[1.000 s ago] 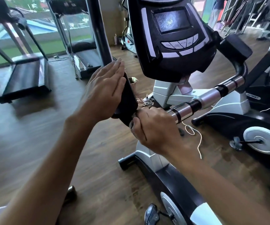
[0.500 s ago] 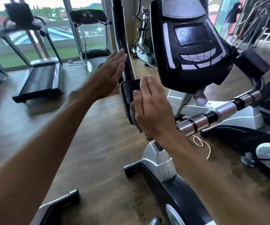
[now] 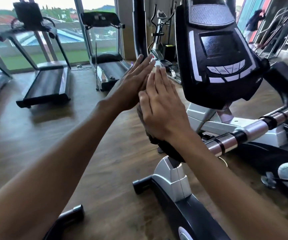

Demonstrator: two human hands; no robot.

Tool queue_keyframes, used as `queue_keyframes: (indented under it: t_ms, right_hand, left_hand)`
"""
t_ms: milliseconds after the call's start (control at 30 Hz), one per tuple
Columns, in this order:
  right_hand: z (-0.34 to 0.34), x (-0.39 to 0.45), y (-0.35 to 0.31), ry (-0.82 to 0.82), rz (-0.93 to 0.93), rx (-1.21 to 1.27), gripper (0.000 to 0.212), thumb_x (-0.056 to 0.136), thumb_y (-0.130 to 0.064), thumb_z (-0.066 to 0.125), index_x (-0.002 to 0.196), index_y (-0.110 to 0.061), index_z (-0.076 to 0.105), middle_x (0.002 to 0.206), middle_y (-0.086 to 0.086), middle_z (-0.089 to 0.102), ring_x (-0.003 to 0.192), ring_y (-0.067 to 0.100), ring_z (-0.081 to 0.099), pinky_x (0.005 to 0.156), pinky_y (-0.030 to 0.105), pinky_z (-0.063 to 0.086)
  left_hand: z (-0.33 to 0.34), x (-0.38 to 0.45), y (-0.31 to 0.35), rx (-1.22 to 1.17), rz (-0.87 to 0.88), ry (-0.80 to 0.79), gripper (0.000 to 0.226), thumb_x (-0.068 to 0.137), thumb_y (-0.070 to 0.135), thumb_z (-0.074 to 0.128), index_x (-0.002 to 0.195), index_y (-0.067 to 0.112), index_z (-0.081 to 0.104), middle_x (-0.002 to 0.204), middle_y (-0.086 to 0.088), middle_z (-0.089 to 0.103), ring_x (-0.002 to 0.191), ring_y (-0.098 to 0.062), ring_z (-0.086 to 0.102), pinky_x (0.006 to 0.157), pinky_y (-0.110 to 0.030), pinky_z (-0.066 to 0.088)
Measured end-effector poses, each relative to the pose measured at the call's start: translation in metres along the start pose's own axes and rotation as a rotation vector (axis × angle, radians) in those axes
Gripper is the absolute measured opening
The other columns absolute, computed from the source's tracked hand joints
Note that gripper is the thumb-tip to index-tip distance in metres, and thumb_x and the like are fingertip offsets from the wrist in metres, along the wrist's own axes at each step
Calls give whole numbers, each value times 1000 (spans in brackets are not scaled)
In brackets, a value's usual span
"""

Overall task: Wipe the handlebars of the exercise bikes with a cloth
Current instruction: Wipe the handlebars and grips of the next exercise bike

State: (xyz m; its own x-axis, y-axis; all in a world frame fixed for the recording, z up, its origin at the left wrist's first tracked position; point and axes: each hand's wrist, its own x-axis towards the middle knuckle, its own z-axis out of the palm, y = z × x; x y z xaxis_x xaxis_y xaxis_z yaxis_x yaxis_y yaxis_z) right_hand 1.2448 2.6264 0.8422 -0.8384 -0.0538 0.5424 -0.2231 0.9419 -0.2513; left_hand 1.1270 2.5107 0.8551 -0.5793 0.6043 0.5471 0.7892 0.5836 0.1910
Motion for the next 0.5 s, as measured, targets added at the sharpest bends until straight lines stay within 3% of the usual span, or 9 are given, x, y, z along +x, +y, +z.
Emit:
queue_keyframes:
  t_ms: [133,200,300,367,433,467,500]
  right_hand:
    - [-3,-7,-2,-20,-5,44,85,102,-59,20,161,1,7,171,17,-3,159,21,-9,130,40,2]
    - [-2,-36,-1,-19,-73,12,97,95,-68,32,161,0,10,171,16,-1,159,22,-7,130,40,4]
    - [2,-70,5,50,-246,19,84,92,-46,55,157,2,30,168,17,20,158,28,13,127,45,21]
    - [3,-81,9,103,-298,227,64,93,-34,60,147,-2,49,159,11,42,153,24,33,121,44,34]
    - [-8,-81,-4,143,-178,633,40,96,-28,65,131,-8,64,133,-1,67,121,12,65,98,35,54]
    - [-15,-77,-17,161,-107,810,29,98,-24,67,122,-10,67,112,-5,74,91,6,73,78,28,58]
    - [-19,-71,-32,176,-65,941,20,98,-20,67,116,-10,67,92,-6,74,64,5,69,60,23,55]
  left_hand:
    - [1,1,-6,-24,-4,16,54,111,34,34,160,14,23,170,-2,11,157,-17,2,128,-40,12]
    - [-1,2,-5,-14,-32,21,53,111,34,27,160,16,23,169,0,10,157,-15,2,128,-42,12]
    - [-12,3,5,-33,-90,-63,53,110,32,30,161,18,21,169,3,7,156,-13,1,128,-42,9]
    - [-25,-4,18,-125,-205,-90,51,109,28,38,158,17,32,167,-1,22,155,-16,18,127,-39,16]
    - [-42,-26,28,-160,-350,58,40,104,31,44,138,18,62,137,-11,64,128,-24,58,110,-43,45]
    - [-51,-43,33,-180,-423,158,36,101,33,46,118,16,73,111,-10,75,105,-25,70,94,-43,54]
    - [-61,-62,38,-231,-498,239,36,100,35,48,101,15,77,93,-7,77,87,-21,73,79,-39,58]
